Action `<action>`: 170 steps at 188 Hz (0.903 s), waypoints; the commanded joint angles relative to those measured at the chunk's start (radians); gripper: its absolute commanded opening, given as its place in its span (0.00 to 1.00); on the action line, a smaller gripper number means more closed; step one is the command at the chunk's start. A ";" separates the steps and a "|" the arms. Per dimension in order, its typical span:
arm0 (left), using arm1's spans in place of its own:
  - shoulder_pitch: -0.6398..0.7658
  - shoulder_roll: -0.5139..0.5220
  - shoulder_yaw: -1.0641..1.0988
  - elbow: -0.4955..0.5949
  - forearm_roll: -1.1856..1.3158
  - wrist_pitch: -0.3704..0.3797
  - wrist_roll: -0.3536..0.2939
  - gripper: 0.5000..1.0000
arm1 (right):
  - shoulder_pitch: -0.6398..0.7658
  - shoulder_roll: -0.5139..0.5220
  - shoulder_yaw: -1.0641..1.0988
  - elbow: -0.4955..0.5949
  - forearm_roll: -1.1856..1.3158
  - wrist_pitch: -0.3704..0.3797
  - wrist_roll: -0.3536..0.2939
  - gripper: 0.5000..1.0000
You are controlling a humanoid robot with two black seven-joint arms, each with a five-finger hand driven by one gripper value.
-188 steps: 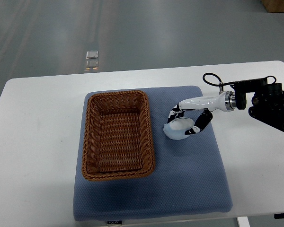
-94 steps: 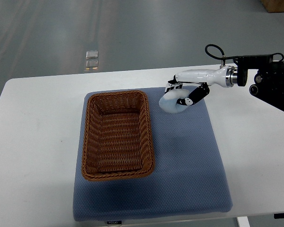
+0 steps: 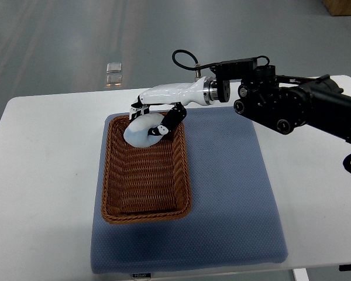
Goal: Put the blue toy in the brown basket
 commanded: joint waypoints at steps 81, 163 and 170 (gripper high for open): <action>0.002 0.000 -0.002 -0.002 -0.002 0.000 0.000 1.00 | -0.092 0.051 0.049 -0.124 0.155 -0.112 -0.053 0.82; 0.002 0.000 -0.002 0.000 -0.002 0.000 0.000 1.00 | -0.289 -0.011 0.559 -0.236 0.615 -0.168 -0.290 0.82; 0.000 0.000 0.000 0.000 -0.002 0.000 0.000 1.00 | -0.302 -0.012 0.591 -0.236 0.657 -0.170 -0.303 0.82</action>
